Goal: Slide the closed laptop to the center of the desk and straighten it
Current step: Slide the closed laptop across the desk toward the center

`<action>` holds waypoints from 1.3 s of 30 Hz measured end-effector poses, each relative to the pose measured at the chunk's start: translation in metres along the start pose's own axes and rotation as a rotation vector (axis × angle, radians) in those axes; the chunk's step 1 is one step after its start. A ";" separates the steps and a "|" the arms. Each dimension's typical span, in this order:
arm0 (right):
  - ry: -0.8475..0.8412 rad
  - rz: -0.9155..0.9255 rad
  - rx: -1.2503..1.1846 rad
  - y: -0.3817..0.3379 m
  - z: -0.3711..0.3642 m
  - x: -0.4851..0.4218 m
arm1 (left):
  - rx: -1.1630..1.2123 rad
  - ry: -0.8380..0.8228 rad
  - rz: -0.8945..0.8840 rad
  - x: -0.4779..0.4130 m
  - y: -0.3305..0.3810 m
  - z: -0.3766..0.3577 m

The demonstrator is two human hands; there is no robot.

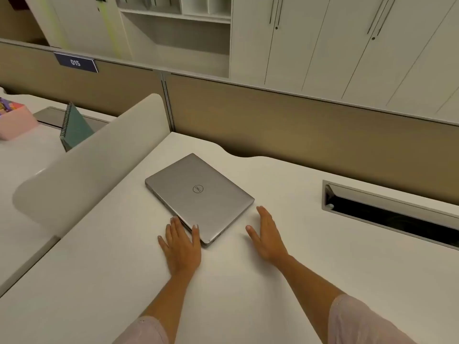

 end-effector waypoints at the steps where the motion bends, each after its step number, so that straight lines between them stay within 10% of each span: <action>1: 0.023 -0.004 0.000 0.000 0.000 -0.009 | 0.011 0.009 0.027 -0.002 0.002 0.001; 13: -0.210 -0.177 -0.074 -0.016 0.005 -0.085 | 0.027 0.039 0.088 -0.009 0.008 -0.004; 26: -0.144 -0.370 -0.433 -0.016 0.010 -0.097 | 0.464 -0.173 0.780 -0.039 0.075 0.003; 39: -0.358 -0.433 -0.323 -0.022 0.015 -0.091 | 0.821 -0.182 0.890 -0.053 0.033 0.017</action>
Point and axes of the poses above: each hand's wrist, its own x-axis away from the middle knuckle, its own z-axis out of the back of the hand, y = z × x, the point moved 3 cm from there along -x, towards the middle knuckle, and after that the axes turned 4 degrees about x, right-handed, at the moved point
